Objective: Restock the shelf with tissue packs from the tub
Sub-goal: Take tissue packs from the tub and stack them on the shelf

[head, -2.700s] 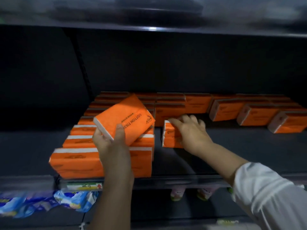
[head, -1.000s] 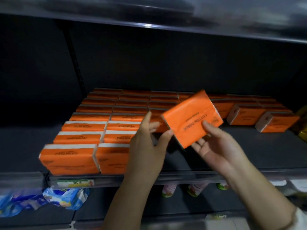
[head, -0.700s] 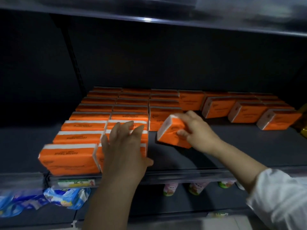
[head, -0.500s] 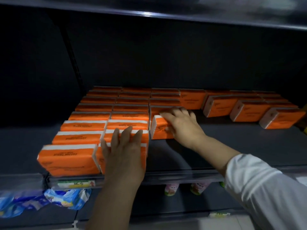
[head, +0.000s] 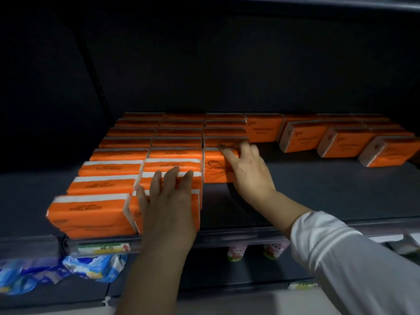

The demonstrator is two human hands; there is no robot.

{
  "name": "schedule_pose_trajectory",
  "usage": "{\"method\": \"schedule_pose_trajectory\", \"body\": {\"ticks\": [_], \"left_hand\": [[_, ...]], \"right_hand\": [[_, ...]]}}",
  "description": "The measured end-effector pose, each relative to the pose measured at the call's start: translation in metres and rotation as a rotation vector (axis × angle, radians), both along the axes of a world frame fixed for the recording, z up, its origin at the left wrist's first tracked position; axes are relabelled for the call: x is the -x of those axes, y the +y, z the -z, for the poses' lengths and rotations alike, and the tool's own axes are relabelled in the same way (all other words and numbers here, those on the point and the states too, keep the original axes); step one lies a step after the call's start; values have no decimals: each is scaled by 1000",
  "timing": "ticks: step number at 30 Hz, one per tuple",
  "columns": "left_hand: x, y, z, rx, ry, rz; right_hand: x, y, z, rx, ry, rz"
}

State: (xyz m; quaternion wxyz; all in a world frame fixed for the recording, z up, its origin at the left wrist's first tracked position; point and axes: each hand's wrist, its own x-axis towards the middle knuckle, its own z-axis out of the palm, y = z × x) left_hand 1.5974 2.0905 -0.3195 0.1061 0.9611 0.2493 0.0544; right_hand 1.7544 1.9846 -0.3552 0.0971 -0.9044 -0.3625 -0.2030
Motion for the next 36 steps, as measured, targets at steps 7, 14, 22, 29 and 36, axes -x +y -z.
{"method": "schedule_pose_trajectory", "body": {"ticks": [7, 14, 22, 29, 36], "left_hand": [[-2, -11, -10, -13, -80, 95], [-12, -101, -8, 90, -332, 570], [-12, -216, 54, 108, 245, 1136], [-26, -275, 67, 27, 280, 1161], [-37, -347, 79, 73, 274, 1135]], "right_hand": [[8, -15, -6, -56, 53, -13], [58, -132, 19, -209, 153, 127], [124, -323, 64, -39, 489, 409], [138, -411, 79, -215, 718, 687], [125, -455, 75, -391, 772, 818]]}}
